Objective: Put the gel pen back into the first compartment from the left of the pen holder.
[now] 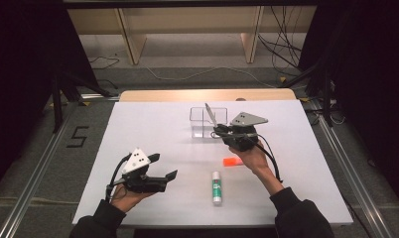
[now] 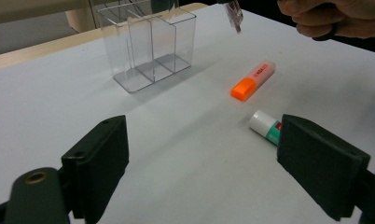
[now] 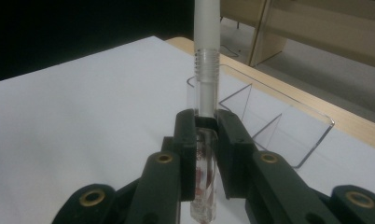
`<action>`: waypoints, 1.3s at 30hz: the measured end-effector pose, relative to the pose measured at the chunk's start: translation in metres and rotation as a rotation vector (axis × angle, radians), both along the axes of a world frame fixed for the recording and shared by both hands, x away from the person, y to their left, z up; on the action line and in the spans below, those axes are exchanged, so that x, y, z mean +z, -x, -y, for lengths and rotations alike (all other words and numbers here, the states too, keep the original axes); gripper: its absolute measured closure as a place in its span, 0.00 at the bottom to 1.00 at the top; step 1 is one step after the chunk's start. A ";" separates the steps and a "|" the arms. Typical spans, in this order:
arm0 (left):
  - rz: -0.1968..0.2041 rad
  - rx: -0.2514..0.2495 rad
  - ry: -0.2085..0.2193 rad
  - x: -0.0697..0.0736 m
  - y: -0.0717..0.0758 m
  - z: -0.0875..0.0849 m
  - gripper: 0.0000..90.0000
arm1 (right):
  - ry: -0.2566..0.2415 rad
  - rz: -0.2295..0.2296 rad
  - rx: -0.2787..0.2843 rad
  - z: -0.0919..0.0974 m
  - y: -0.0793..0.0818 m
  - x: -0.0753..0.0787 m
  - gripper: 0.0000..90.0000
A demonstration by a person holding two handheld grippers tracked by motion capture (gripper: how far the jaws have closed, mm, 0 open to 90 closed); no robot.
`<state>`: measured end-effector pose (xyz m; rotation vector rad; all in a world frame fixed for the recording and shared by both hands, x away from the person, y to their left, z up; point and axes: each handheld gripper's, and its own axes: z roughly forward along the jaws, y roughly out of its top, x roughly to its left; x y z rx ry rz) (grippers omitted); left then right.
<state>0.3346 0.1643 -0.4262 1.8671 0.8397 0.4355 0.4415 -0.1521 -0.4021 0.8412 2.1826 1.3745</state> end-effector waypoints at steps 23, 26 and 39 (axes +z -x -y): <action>0.012 0.046 0.004 -0.005 -0.003 -0.008 0.18 | -0.077 -0.018 -0.082 -0.039 -0.047 0.012 0.88; 0.011 0.056 0.011 -0.004 -0.003 -0.008 0.18 | -0.076 -0.016 -0.092 -0.042 -0.051 0.013 0.88; 0.005 0.048 0.025 -0.005 -0.003 -0.008 0.18 | -0.087 -0.010 -0.129 -0.061 -0.068 0.018 0.88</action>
